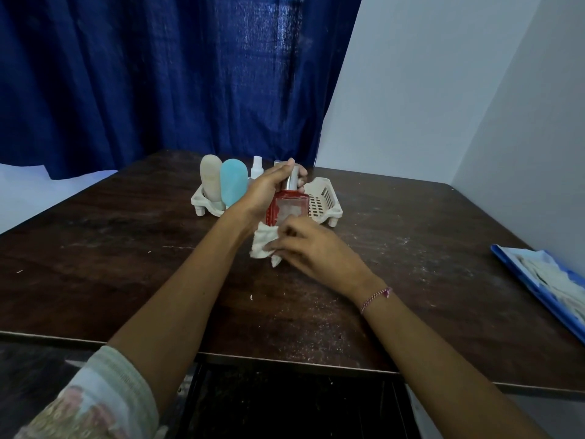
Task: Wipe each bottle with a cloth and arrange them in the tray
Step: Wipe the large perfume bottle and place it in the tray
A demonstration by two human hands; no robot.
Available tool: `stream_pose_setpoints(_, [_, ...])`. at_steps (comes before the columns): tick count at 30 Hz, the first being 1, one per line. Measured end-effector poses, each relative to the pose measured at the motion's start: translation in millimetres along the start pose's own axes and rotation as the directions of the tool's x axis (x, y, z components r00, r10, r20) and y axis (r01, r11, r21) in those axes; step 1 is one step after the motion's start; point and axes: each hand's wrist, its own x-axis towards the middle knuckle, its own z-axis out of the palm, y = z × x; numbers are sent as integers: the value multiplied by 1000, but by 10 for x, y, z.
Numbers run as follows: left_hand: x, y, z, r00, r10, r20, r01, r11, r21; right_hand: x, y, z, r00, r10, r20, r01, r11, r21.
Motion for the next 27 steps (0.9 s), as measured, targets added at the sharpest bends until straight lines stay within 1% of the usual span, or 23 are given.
stream_pose_setpoints(1, [0, -2, -2, 1000, 1, 8, -1, 1000, -3, 12, -4, 1, 1000, -2, 1, 2, 1000, -21])
stream_pose_setpoints(2, [-3, -3, 2, 1000, -5, 13, 5, 1000, -20, 16, 11, -4, 1000, 12, -27, -13, 999, -37])
stream_pose_setpoints(4, [-10, -8, 15, 999, -16, 27, 19, 996, -89, 5, 72, -26, 982, 99, -159, -103, 994, -20])
stream_pose_setpoints(5, [-9, -14, 21, 999, -7, 35, 10, 995, -97, -5, 108, -41, 955, 168, -244, -171, 985, 9])
stream_pose_setpoints(6, [-12, -15, 32, 999, 8, 35, -6, 998, -68, -15, 144, -52, 916, 241, -320, -243, 969, 34])
stream_pose_setpoints(8, [-21, -10, 46, 999, 38, 31, -38, 999, 18, -31, 184, -67, 849, 348, -398, -360, 932, 47])
stream_pose_setpoints(9, [-24, -8, 46, 998, 48, 35, -49, 998, 35, -37, 183, -69, 841, 359, -404, -375, 926, 42])
stream_pose_setpoints(10, [-26, -9, 45, 998, 52, 36, -53, 998, 39, -41, 166, -68, 853, 343, -394, -360, 932, 34])
stream_pose_setpoints(12, [-21, -14, 23, 999, 34, 16, -34, 999, 23, -28, 96, -57, 910, 255, -326, -272, 962, -6])
stream_pose_setpoints(14, [-17, -13, 11, 1000, 7, 22, -5, 998, -62, 1, 17, -18, 966, 127, -224, -151, 984, -92])
stream_pose_setpoints(16, [-12, -3, 9, 999, 5, 41, -1, 996, -86, 26, -26, 33, 985, 42, -169, -70, 984, -163])
stream_pose_setpoints(17, [-12, 5, 9, 999, 9, 46, -5, 997, -76, 30, -24, 42, 985, 35, -169, -66, 982, -178])
stream_pose_setpoints(19, [-24, 11, 24, 998, 15, 59, -11, 998, -65, 26, 16, 34, 972, 69, -225, -109, 979, -170])
stream_pose_setpoints(20, [-39, 12, 34, 998, 19, 58, -16, 999, -45, 17, 45, 23, 956, 108, -272, -150, 979, -138])
stream_pose_setpoints(22, [-72, 28, 61, 999, 42, 26, -43, 997, 58, 1, 114, -8, 902, 221, -372, -247, 969, -25])
stream_pose_setpoints(24, [-108, 42, 95, 997, 70, 26, -73, 985, 154, -14, 180, -43, 849, 313, -426, -324, 945, 48])
stream_pose_setpoints(25, [-113, 42, 105, 996, 80, 36, -86, 979, 183, -19, 194, -53, 838, 330, -435, -341, 939, 55])
stream_pose_setpoints(27, [-102, 43, 111, 996, 81, 30, -85, 974, 210, -13, 169, -66, 848, 301, -436, -310, 949, 51])
